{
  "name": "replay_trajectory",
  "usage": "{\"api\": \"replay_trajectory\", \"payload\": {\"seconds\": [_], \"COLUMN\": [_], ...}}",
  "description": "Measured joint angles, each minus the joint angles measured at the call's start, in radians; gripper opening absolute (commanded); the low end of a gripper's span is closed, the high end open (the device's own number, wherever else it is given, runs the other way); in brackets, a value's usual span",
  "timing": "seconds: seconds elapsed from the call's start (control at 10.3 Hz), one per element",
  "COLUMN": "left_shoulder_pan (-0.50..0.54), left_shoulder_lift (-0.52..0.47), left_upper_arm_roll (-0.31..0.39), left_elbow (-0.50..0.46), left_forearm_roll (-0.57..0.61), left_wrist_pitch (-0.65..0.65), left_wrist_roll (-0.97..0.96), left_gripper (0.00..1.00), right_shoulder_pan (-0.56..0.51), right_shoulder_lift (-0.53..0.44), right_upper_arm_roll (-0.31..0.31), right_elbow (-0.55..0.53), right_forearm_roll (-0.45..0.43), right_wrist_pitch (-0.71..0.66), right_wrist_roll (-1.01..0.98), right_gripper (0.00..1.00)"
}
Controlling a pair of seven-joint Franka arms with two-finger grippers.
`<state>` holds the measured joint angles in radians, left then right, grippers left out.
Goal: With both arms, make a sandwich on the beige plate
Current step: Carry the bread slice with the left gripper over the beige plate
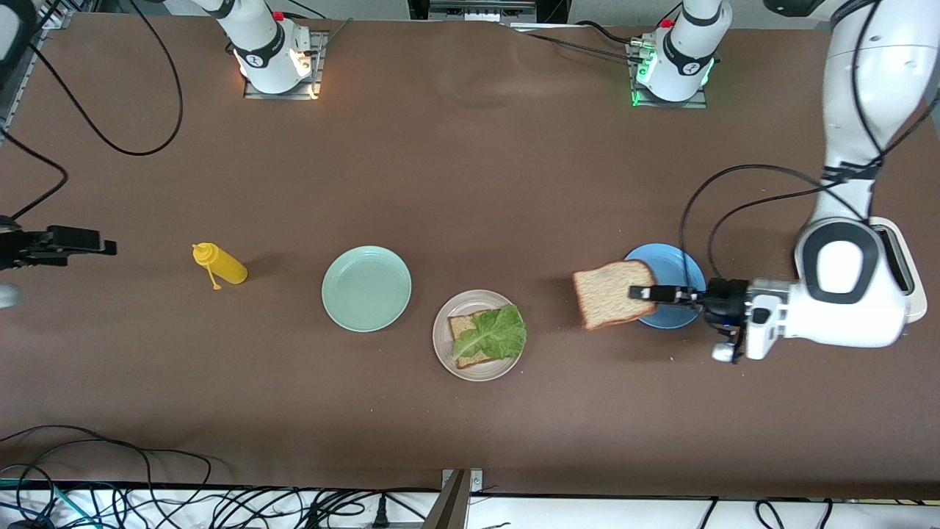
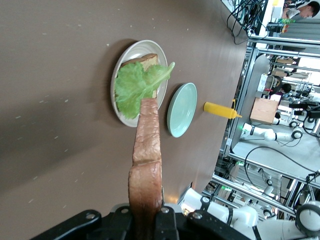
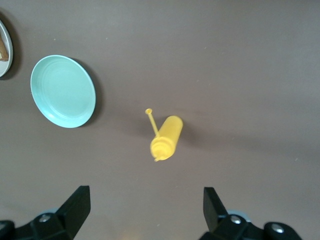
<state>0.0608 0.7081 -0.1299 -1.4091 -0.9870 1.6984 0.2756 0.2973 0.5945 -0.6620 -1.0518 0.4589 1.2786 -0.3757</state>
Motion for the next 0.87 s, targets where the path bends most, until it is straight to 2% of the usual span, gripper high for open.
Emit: {"api": "replay_trajectory", "payload": {"seconds": [0.29, 0.68, 0.77, 0.87], "left_shoulder_pan": [-0.078, -0.1, -0.118, -0.142], "left_shoulder_lift": [0.048, 0.117, 0.127, 0.132], "left_upper_arm_roll": [0.0, 0.002, 0.001, 0.001], "left_elbow": [-0.009, -0.011, -0.011, -0.011], "left_forearm_roll": [-0.143, -0.273, -0.283, -0.285], "left_wrist_pitch": [0.087, 0.091, 0.093, 0.116], "left_wrist_roll": [-0.009, -0.012, -0.012, -0.012], "left_gripper": [0.0, 0.0, 0.0, 0.0], "right_shoulder_pan": [0.021, 0.022, 0.02, 0.011], "right_shoulder_lift": [-0.006, -0.007, -0.01, -0.019], "right_upper_arm_roll": [-0.003, -0.004, 0.007, 0.052], "right_elbow": [0.0, 0.0, 0.0, 0.0], "right_forearm_roll": [-0.004, -0.004, -0.005, -0.029], "right_wrist_pitch": [-0.015, -0.015, -0.015, -0.014], "right_wrist_roll": [0.037, 0.074, 0.118, 0.175], "right_gripper": [1.0, 1.0, 1.0, 1.0]}}
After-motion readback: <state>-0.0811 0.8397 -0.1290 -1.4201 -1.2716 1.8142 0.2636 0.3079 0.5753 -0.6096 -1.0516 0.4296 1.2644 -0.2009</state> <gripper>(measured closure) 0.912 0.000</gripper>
